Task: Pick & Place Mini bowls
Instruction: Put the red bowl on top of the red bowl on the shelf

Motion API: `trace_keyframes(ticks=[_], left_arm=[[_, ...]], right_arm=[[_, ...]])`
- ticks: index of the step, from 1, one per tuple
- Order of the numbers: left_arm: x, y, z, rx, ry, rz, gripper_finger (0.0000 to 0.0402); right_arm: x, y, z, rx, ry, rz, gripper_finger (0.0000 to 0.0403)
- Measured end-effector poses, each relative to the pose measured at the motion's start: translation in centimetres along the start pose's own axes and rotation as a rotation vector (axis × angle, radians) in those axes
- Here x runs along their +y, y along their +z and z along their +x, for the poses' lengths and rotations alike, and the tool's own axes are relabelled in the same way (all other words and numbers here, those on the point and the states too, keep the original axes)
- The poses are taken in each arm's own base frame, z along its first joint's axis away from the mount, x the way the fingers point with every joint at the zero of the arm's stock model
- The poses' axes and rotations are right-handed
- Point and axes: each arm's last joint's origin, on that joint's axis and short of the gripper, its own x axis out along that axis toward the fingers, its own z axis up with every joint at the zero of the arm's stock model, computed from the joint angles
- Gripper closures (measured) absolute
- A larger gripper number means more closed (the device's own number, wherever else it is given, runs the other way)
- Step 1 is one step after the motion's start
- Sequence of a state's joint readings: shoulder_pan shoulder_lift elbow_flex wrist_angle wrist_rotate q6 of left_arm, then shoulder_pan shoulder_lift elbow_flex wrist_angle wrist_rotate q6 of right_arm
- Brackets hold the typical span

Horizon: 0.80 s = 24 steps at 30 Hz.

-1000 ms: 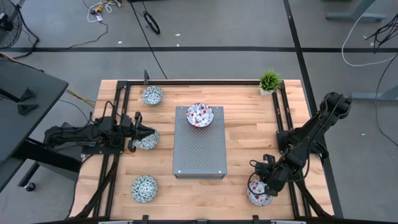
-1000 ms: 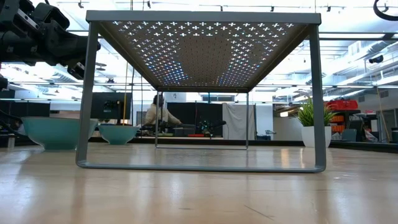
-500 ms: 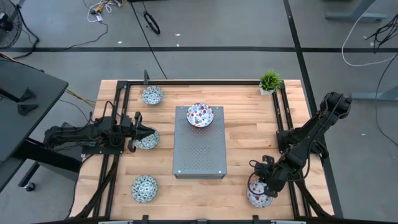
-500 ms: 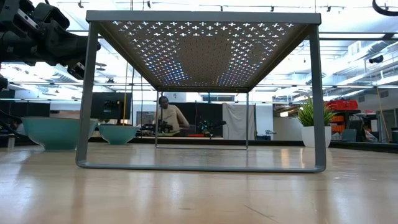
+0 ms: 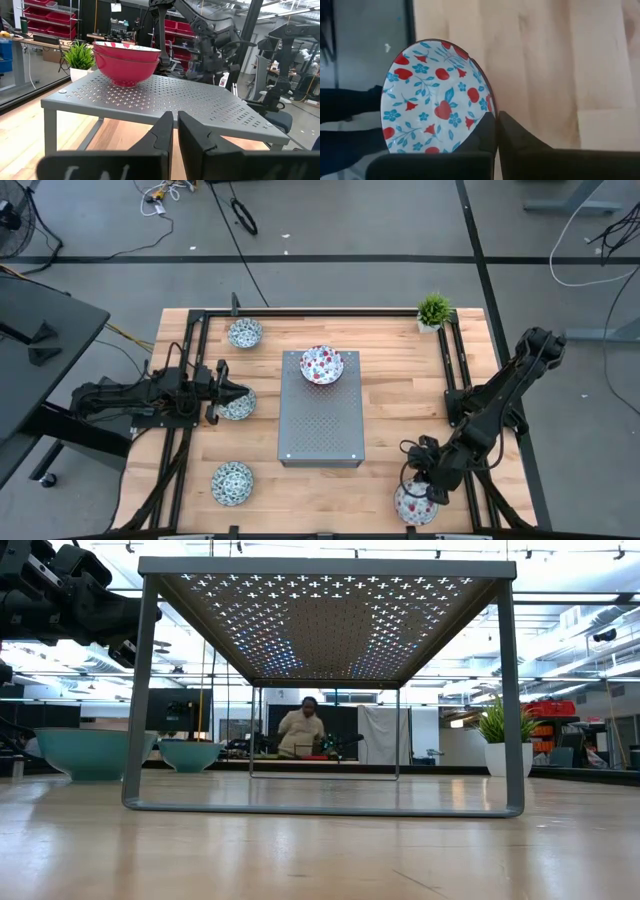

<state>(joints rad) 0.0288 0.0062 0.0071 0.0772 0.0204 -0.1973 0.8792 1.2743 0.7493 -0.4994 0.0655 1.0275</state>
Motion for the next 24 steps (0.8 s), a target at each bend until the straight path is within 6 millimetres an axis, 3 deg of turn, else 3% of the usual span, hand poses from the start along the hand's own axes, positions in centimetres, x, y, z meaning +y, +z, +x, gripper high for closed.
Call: trace_keyframes(ticks=[14, 24], left_arm=[[0.0, 0.0, 0.0, 0.0, 0.0, 0.0, 0.0369], [0.0, 0.0, 0.0, 0.0, 0.0, 0.0, 0.0369]], right_arm=[[3.6, 5.5, -4.5, -0.16, 0.167, -0.073, 0.0403], [3.3, 10.9, -8.4, -0.355, 0.186, -0.091, 0.0403]])
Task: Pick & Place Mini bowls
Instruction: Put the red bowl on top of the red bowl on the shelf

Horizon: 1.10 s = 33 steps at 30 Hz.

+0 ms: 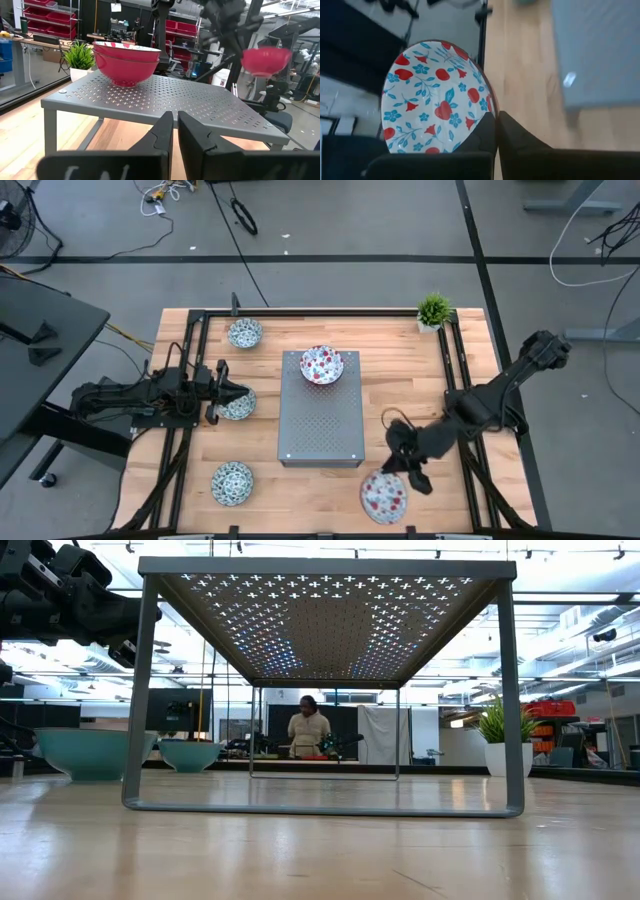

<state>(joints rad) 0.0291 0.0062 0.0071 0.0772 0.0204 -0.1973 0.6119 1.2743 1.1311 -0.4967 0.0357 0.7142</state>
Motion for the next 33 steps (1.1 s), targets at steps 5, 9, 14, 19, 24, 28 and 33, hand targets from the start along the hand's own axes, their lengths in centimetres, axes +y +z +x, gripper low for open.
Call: trace_keyframes(ticks=[5, 9, 14, 19, 24, 28, 33], left_arm=[[0.0, 0.0, 0.0, 0.0, 0.0, 0.0, 0.0369], [0.0, 0.0, 0.0, 0.0, 0.0, 0.0, 0.0369], [0.0, 0.0, 0.0, 0.0, 0.0, 0.0, 0.0369], [0.0, 0.0, 0.0, 0.0, 0.0, 0.0, 0.0369], [0.0, 0.0, 0.0, 0.0, 0.0, 0.0, 0.0369], [0.0, 0.0, 0.0, 0.0, 0.0, 0.0, 0.0369], [0.0, 0.0, 0.0, 0.0, 0.0, 0.0, 0.0369]], right_arm=[[-0.7, 3.0, -1.3, -0.094, -0.019, 0.012, 0.0403], [-1.6, 5.5, -2.6, -0.16, -0.042, 0.013, 0.0403], [-3.2, 8.5, -4.7, -0.254, -0.073, 0.047, 0.0403], [-4.9, 11.1, -7.0, -0.342, -0.088, 0.093, 0.0403], [-6.6, 12.8, -9.2, -0.402, -0.121, 0.138, 0.0403], [-7.8, 13.9, -10.5, -0.403, -0.155, 0.179, 0.0403], [-9.1, 15.4, -11.5, -0.41, -0.166, 0.211, 0.0403]])
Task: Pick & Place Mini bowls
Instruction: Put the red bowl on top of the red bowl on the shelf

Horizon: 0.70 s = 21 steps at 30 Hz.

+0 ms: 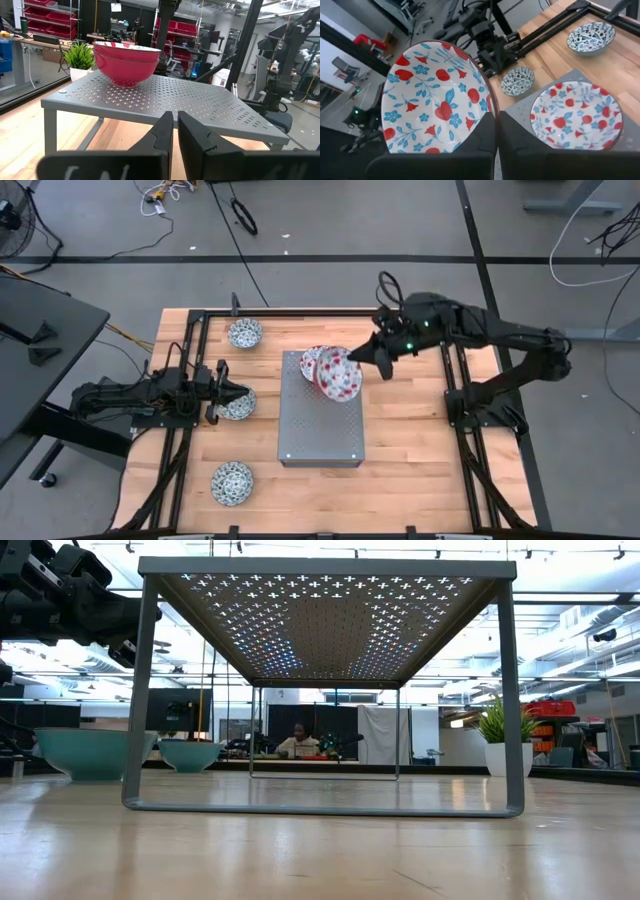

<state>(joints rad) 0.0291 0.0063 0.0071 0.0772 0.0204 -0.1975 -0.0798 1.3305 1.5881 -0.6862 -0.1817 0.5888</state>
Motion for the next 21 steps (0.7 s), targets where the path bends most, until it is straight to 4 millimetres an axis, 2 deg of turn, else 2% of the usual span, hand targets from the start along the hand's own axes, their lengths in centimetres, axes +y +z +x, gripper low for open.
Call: trace_keyframes(ticks=[10, 21], left_arm=[[0.0, 0.0, 0.0, 0.0, 0.0, 0.0, 0.0369], [0.0, 0.0, 0.0, 0.0, 0.0, 0.001, 0.0369]], right_arm=[[-1.9, 2.8, 0.3, 0.004, 0.0, 0.067, 0.0403], [-4.6, 5.5, 1.8, 0.018, -0.079, 0.193, 0.0403]])
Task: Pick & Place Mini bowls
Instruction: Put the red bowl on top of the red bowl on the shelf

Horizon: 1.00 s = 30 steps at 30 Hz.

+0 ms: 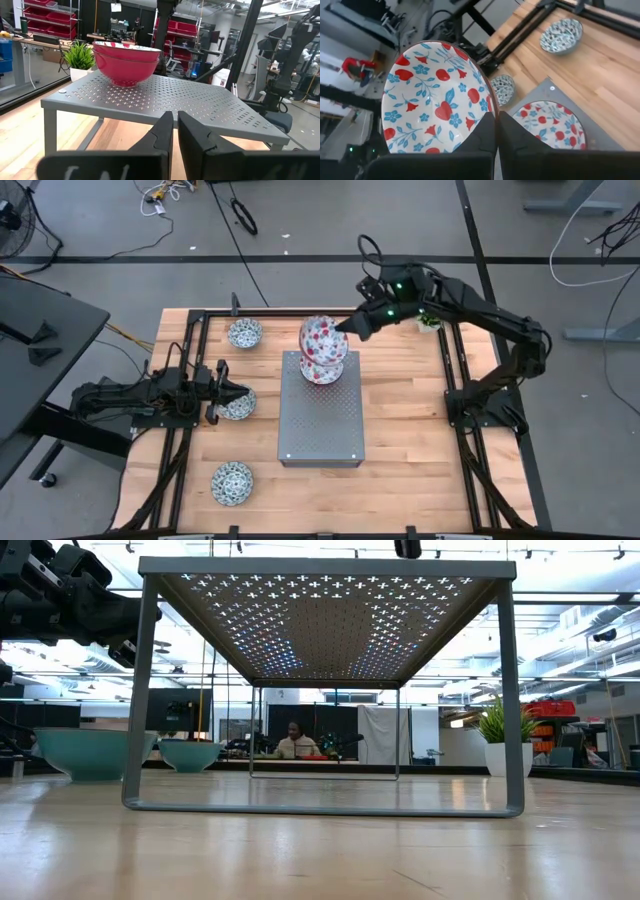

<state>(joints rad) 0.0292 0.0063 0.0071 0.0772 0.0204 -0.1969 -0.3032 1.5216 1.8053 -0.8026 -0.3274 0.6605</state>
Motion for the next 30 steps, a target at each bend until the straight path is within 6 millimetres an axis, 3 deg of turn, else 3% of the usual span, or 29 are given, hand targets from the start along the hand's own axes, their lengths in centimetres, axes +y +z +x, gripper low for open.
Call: trace_keyframes(ticks=[14, 30], left_arm=[[0.0, 0.0, 0.0, 0.0, 0.0, -0.001, 0.0369], [0.0, 0.0, 0.0, 0.0, 0.0, -0.001, 0.0369]], right_arm=[[-2.8, 1.4, 3.5, 0.055, -0.066, 0.175, 0.0403], [-3.9, 1.4, 3.4, 0.087, -0.114, 0.136, 0.0403]])
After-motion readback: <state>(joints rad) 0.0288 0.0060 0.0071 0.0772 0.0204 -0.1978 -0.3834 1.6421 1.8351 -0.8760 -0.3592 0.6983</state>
